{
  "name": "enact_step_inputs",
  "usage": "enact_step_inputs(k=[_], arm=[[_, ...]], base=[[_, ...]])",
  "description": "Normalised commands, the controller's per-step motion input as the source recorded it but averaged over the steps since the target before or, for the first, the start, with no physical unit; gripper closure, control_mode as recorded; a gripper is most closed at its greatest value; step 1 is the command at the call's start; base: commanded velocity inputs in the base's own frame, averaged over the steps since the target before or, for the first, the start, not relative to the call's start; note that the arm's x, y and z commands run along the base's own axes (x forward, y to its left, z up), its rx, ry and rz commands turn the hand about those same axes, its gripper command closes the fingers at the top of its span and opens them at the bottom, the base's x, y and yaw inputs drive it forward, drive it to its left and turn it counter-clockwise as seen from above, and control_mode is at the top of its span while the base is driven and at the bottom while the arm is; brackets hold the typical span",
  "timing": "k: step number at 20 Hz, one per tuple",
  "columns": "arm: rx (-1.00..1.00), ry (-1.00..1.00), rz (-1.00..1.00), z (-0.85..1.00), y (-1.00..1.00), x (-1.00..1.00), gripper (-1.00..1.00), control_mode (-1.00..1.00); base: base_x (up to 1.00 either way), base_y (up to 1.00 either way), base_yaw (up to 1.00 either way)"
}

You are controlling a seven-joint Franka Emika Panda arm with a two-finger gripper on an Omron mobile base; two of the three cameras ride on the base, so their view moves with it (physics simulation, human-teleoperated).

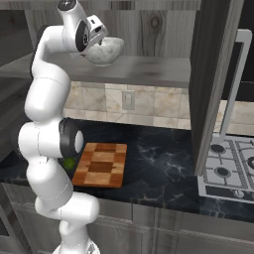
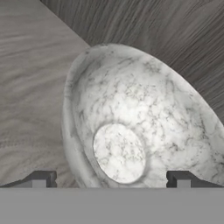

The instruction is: Open the cabinet. Place the bowl and condiment on the counter. Then place the lime and garlic on the cutting board.

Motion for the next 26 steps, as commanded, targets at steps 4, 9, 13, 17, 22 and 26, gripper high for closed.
enact_step_inputs(k=[4, 9, 13, 17, 22, 26], arm=[[-0.03, 0.00, 0.00, -0.08, 0.00, 0.00, 1.00, -1.00], [-0.01, 0.00, 0.00, -0.02, 0.00, 0.00, 1.00, -1.00], [0.00, 0.00, 0.00, 0.00, 0.00, 0.00, 1.00, -1.00], [0.00, 0.00, 0.00, 0.01, 0.00, 0.00, 1.00, -1.00], [0.00, -0.01, 0.00, 0.34, 0.00, -0.13, 1.00, -1.00], [-0.01, 0.00, 0.03, 0.49, 0.00, -0.22, 1.00, -1.00]], base=[[0.00, 0.00, 0.00], [0.00, 0.00, 0.00], [0.00, 0.00, 0.00], [0.00, 0.00, 0.00], [0.00, 0.00, 0.00], [0.00, 0.00, 0.00]])
